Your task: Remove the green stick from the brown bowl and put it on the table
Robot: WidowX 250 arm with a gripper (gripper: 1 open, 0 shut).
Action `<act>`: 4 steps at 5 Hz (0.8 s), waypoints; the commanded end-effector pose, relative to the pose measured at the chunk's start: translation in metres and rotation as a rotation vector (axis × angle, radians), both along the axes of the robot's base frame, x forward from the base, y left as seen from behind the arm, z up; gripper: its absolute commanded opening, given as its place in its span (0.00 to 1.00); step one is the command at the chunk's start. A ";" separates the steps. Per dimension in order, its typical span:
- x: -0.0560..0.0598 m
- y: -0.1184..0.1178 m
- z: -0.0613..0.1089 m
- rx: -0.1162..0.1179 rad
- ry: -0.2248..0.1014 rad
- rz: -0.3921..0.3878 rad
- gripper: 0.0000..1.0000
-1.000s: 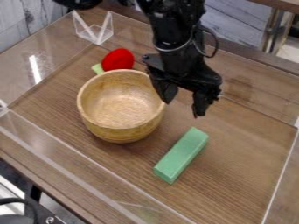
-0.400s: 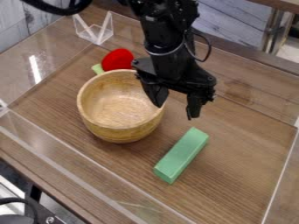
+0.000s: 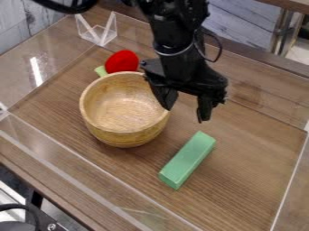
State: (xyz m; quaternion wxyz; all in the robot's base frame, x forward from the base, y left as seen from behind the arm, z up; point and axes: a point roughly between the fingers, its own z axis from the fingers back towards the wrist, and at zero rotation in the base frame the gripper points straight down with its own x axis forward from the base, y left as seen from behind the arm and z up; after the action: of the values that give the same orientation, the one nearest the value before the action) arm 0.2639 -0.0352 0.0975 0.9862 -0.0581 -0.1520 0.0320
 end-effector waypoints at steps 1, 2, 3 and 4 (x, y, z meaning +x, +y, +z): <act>0.012 0.004 0.022 -0.006 -0.045 -0.066 1.00; 0.016 0.011 0.028 -0.008 -0.043 -0.128 1.00; 0.016 0.010 0.015 -0.006 -0.043 -0.116 1.00; 0.016 0.009 0.005 -0.005 -0.040 -0.101 0.00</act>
State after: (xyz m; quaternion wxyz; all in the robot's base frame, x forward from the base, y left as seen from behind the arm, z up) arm 0.2760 -0.0256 0.0939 0.9855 -0.0700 -0.1535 -0.0185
